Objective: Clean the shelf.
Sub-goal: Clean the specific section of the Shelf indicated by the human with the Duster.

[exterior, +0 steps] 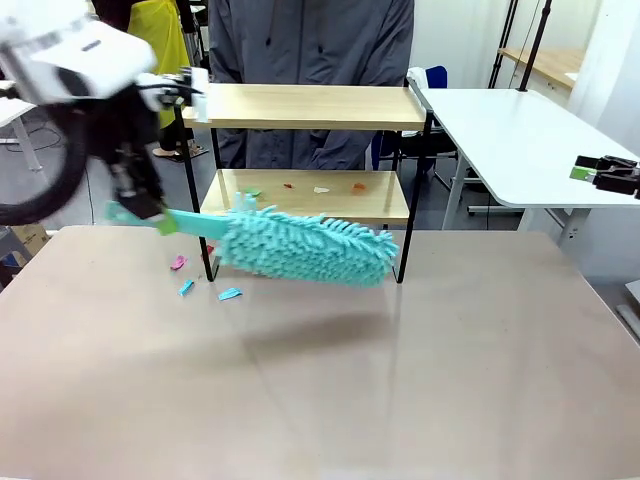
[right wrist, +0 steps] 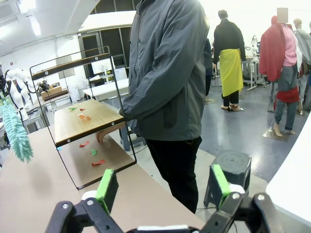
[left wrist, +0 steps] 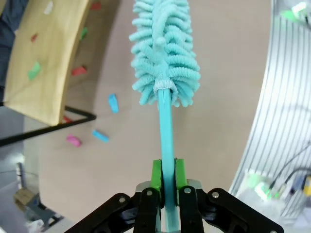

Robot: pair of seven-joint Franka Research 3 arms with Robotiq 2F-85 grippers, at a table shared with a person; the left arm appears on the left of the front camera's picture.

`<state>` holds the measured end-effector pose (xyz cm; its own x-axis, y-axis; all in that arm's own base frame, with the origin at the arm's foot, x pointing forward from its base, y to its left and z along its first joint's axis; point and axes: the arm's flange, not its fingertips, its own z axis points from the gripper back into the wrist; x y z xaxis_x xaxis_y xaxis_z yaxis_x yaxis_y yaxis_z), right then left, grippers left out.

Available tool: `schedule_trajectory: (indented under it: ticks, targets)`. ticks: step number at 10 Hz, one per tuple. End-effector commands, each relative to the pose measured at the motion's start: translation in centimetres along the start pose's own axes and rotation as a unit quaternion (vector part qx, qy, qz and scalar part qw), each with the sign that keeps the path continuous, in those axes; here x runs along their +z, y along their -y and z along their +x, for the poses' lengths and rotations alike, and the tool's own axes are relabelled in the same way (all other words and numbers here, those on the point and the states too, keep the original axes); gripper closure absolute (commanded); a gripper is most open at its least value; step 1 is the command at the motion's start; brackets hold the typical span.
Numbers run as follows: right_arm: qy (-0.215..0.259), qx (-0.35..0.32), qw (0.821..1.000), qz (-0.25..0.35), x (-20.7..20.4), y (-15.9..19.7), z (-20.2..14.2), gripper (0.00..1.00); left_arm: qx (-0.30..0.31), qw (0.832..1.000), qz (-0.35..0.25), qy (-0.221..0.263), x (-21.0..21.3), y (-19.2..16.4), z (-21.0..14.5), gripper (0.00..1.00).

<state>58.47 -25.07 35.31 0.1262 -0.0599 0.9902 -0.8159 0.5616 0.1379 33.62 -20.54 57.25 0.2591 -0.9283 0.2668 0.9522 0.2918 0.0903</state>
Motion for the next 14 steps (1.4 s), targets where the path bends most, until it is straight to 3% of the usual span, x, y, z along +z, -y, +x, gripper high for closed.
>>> schedule_trajectory:
  ticks: [1, 3, 5, 6, 9, 10, 14]
  targets:
    - [0.003, 0.003, 1.0, -0.001, -0.1, 0.0, 0.3, 0.0, 0.099, 0.995, 0.019, -0.006, -1.9, 1.1, 3.9, 0.87]
    - [0.003, 0.003, 1.0, -0.001, -0.1, 0.0, 0.3, 0.0, 0.181, 0.983, 0.021, -0.024, -3.9, 3.8, 6.8, 0.87]
    - [0.003, 0.003, 1.0, -0.001, -0.1, 0.0, 0.3, 0.0, 0.169, 0.985, -0.02, -0.042, -4.6, 4.2, 8.0, 0.87]
    - [0.003, 0.003, 1.0, -0.001, -0.1, 0.0, 0.3, 0.0, 0.163, 0.986, 0.009, -0.024, -5.1, 4.4, 7.0, 0.87]
    - [0.003, 0.003, 1.0, -0.001, -0.1, 0.0, 0.3, 0.0, 0.171, 0.985, -0.001, -0.036, -5.6, 4.9, 7.7, 0.87]
    - [0.003, 0.003, 1.0, -0.001, -0.1, 0.0, 0.3, 0.0, 0.232, 0.971, 0.008, -0.056, -6.7, 5.3, 9.4, 0.87]
    - [0.003, 0.003, 1.0, -0.001, -0.1, 0.0, 0.3, 0.0, 0.368, 0.927, 0.069, -0.011, -8.4, 8.1, 12.7, 0.87]
